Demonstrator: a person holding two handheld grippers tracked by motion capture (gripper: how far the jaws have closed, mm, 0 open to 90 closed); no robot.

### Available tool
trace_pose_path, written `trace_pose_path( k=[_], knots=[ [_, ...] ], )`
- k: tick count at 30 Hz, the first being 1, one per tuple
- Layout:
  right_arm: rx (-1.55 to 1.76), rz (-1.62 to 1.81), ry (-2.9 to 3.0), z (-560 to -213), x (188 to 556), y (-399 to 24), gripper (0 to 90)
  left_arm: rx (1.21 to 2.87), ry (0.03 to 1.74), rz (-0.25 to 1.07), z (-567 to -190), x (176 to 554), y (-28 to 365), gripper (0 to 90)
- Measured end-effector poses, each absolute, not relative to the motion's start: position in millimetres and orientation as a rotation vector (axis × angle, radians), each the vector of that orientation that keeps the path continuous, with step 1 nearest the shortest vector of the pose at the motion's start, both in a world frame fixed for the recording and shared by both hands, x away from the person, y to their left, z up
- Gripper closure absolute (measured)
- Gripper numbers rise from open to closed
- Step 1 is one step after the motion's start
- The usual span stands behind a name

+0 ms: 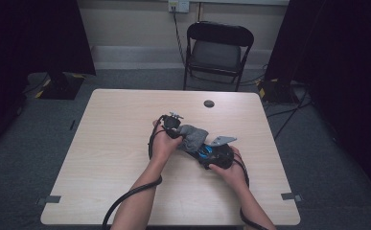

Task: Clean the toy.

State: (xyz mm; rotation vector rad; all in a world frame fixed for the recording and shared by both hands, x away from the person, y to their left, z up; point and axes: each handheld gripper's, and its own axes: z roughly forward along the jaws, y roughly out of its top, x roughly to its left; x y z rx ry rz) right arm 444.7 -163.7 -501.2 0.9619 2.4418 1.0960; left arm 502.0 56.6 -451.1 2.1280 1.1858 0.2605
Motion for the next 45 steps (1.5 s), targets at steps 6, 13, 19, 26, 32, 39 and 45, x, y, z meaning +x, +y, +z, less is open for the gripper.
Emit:
trace_pose_path(
  k=[6,13,19,26,32,39,45],
  knots=[
    [0.962,1.097,2.441,-501,445,-164,23.1,2.141,1.186,0.272,-452,504,58,74.8],
    [0.963,1.097,2.441,-501,445,-164,23.1,2.133,1.2,0.274,-454,507,62,74.7],
    [0.962,1.097,2.441,-501,445,-164,23.1,2.125,1.223,0.279,-456,511,67,74.7],
    [0.964,1.098,2.441,-501,445,-164,23.1,2.119,1.249,0.299,-458,514,76,74.5],
    [0.965,1.098,2.441,-501,445,-164,23.1,2.114,1.251,0.301,-460,516,80,74.5],
    [0.966,1.099,2.441,-501,445,-164,23.1,2.111,1.27,0.319,-462,517,87,74.3],
    [0.965,1.099,2.441,-501,445,-164,23.1,2.128,1.287,0.342,-463,517,97,74.2]
  ],
)
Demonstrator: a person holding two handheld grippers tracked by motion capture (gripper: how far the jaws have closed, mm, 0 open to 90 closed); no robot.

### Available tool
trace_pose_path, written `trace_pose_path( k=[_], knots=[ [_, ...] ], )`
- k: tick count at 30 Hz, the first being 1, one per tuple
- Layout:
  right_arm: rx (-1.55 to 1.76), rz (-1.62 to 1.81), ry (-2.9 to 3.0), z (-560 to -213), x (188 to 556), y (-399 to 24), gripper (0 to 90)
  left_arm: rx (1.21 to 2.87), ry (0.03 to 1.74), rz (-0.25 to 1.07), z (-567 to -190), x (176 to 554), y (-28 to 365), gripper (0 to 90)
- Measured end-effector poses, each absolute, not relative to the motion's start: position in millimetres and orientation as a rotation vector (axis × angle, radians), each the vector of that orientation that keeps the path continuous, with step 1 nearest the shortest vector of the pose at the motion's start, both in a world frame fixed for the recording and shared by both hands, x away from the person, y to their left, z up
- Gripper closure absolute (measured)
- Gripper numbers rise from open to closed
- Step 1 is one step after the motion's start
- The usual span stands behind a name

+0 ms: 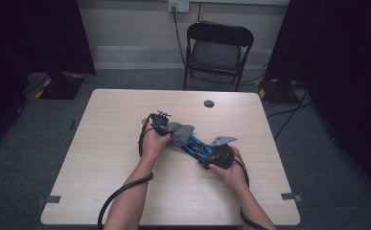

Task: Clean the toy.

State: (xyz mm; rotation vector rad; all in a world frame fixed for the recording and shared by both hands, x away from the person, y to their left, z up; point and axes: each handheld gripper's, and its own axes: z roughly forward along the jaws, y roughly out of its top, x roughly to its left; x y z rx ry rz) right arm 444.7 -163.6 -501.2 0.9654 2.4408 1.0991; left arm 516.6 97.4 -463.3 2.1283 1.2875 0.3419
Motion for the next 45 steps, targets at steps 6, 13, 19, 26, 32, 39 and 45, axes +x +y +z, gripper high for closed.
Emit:
trace_pose_path(
  k=[6,13,19,26,32,39,45],
  knots=[
    [0.965,1.098,2.441,-501,445,-164,23.1,2.123,1.309,0.339,-464,516,107,74.7],
    [0.965,1.098,2.442,-501,445,-164,23.1,2.116,1.333,0.356,-465,515,119,74.7],
    [0.965,1.099,2.442,-501,445,-164,23.1,2.1,1.353,0.357,-465,513,131,74.6],
    [0.965,1.098,2.442,-501,445,-164,23.1,2.076,1.377,0.366,-460,510,149,74.6],
    [0.965,1.098,2.441,-501,445,-164,23.0,2.042,1.394,0.357,-452,504,163,74.6],
    [0.965,1.097,2.442,-501,445,-164,23.1,2.021,1.358,0.339,-445,495,168,74.6],
    [0.964,1.094,2.442,-501,445,-164,22.9,2.005,1.316,0.293,-443,484,165,74.5]
  ],
)
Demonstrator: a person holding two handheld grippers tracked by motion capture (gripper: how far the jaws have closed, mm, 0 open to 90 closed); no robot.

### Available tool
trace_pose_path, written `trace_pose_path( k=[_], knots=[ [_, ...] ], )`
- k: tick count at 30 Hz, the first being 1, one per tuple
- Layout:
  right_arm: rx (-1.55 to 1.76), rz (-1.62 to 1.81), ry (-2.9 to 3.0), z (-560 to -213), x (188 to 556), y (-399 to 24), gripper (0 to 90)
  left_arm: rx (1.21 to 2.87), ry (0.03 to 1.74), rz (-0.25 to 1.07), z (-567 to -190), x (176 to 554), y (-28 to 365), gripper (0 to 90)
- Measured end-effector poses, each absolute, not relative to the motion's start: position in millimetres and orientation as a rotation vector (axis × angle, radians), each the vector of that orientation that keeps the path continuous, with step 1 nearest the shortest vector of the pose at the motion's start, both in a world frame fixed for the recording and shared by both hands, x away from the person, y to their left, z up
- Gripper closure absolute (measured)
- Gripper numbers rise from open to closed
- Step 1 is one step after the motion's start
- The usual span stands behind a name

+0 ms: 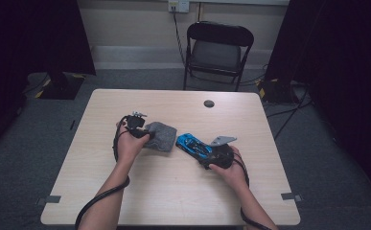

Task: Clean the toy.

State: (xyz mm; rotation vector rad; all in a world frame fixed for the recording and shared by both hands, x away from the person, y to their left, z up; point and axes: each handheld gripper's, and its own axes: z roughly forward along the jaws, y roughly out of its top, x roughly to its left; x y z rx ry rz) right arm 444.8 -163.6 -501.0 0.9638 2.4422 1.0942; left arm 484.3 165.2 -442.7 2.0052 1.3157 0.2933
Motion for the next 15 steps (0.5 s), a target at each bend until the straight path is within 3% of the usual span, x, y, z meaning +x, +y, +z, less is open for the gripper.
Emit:
trace_pose_path(
  k=[15],
  knots=[
    [0.98,1.102,2.45,-499,444,-171,17.5,2.056,1.245,0.242,-440,472,155,74.4]
  ],
)
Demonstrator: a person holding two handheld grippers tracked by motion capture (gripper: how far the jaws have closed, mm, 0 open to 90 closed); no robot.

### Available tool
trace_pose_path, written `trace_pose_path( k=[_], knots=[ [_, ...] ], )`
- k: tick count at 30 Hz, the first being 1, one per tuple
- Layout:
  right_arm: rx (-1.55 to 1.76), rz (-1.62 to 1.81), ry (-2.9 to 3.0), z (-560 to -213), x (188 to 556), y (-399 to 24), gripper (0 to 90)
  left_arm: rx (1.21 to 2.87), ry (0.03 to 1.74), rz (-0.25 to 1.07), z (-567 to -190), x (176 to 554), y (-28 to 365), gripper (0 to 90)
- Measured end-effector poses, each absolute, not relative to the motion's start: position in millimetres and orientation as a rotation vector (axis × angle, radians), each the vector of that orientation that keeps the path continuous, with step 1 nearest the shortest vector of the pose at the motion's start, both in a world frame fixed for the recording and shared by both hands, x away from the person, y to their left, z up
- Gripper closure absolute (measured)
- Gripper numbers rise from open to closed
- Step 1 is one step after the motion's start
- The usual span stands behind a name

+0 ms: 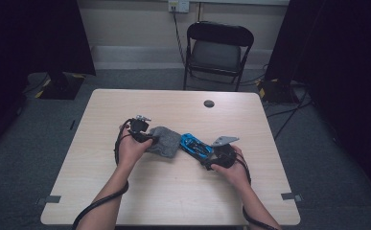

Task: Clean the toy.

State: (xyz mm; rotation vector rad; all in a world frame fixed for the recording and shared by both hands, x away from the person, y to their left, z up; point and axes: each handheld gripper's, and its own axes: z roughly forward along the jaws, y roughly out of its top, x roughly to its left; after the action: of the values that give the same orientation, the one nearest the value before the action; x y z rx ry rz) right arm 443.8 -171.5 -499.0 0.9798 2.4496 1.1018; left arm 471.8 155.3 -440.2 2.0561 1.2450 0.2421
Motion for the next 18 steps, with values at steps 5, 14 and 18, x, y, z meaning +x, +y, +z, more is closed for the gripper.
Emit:
trace_pose_path(
  k=[5,14,18],
  knots=[
    [0.939,1.16,2.446,-488,439,-174,17.6,2.065,1.242,0.231,-440,471,155,74.4],
    [0.963,1.242,2.382,-463,439,-172,18.6,2.068,1.212,0.216,-438,464,148,74.4],
    [0.933,1.223,2.381,-454,444,-161,21.2,2.065,1.194,0.206,-437,459,148,74.4]
  ],
)
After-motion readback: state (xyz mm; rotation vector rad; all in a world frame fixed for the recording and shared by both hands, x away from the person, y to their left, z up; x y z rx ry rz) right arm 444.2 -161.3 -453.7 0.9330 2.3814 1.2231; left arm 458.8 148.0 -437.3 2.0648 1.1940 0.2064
